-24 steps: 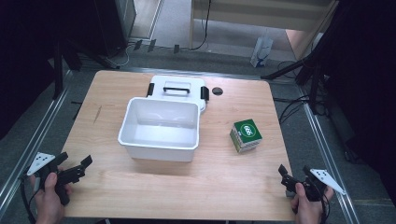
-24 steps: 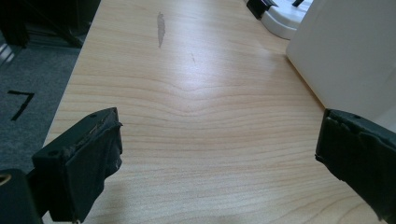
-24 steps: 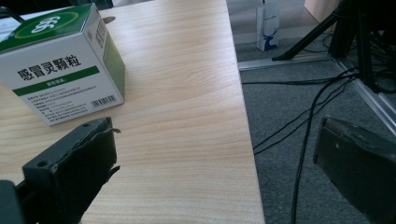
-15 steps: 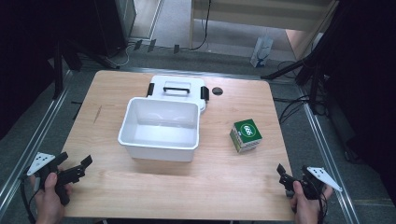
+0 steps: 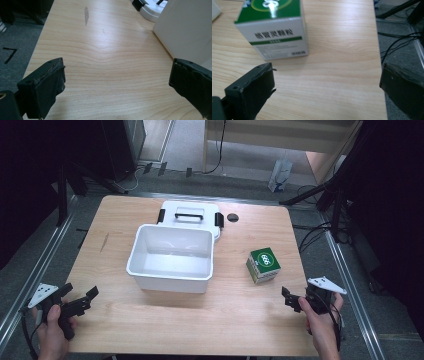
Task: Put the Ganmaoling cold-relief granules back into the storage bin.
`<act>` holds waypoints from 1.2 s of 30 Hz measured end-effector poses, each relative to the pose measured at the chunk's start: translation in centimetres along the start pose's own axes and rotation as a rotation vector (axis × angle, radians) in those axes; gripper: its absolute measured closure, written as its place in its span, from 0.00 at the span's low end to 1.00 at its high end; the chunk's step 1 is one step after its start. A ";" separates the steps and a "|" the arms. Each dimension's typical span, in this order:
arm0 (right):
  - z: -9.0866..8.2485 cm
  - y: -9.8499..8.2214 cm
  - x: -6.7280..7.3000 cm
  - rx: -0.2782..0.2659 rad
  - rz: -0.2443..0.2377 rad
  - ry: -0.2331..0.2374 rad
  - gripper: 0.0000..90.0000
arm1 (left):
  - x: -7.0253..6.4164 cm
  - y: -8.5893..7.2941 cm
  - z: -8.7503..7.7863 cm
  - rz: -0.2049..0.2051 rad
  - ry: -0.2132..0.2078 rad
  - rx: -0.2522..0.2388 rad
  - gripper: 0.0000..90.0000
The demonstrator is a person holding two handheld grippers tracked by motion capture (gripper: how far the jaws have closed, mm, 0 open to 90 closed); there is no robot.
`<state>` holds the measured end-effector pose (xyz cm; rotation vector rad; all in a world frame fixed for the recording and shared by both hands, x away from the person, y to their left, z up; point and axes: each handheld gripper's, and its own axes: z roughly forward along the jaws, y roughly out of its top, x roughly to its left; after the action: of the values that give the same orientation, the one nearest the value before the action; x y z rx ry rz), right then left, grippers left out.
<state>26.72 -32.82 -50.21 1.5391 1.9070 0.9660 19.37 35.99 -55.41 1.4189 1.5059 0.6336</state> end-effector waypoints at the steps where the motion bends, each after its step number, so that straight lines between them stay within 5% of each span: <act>1: 0.0 0.6 0.2 0.020 -0.004 0.003 0.00 | 0.1 0.0 0.0 -0.005 -0.003 0.003 0.01; 6: 0.6 3.6 1.4 0.147 -0.093 0.016 0.00 | 0.1 0.1 0.1 -0.004 -0.001 0.005 0.01; 13: 1.4 6.3 2.2 0.320 -0.148 0.018 0.00 | 0.0 0.1 0.2 0.012 -0.001 0.012 0.01; 14: 1.8 7.4 2.5 0.392 -0.169 0.022 0.00 | 0.0 0.1 0.3 0.011 0.001 0.011 0.01; 16: 1.9 7.7 2.6 0.417 -0.178 0.019 0.00 | -0.1 0.1 0.2 0.010 -0.002 0.007 0.01; 17: 2.6 8.8 2.9 0.490 -0.204 0.020 0.00 | 0.0 0.1 0.2 0.007 -0.005 0.006 0.01; 18: 2.6 8.8 2.9 0.490 -0.204 0.020 0.00 | 0.0 0.1 0.1 0.008 -0.009 0.006 0.01; 27: 4.3 13.0 3.8 0.796 -0.287 0.049 0.00 | 0.0 0.0 0.0 0.007 -0.014 0.001 0.01; 32: 4.5 15.0 5.2 0.837 -0.295 0.087 0.00 | 0.0 0.0 0.0 0.002 -0.015 0.001 0.01; 36: 5.8 16.0 6.9 0.830 -0.277 0.053 0.00 | 0.0 0.0 0.0 0.004 -0.017 0.004 0.01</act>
<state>39.29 -23.21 -40.94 1.5719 2.6502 0.0642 19.39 36.02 -55.42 1.4275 1.4915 0.6202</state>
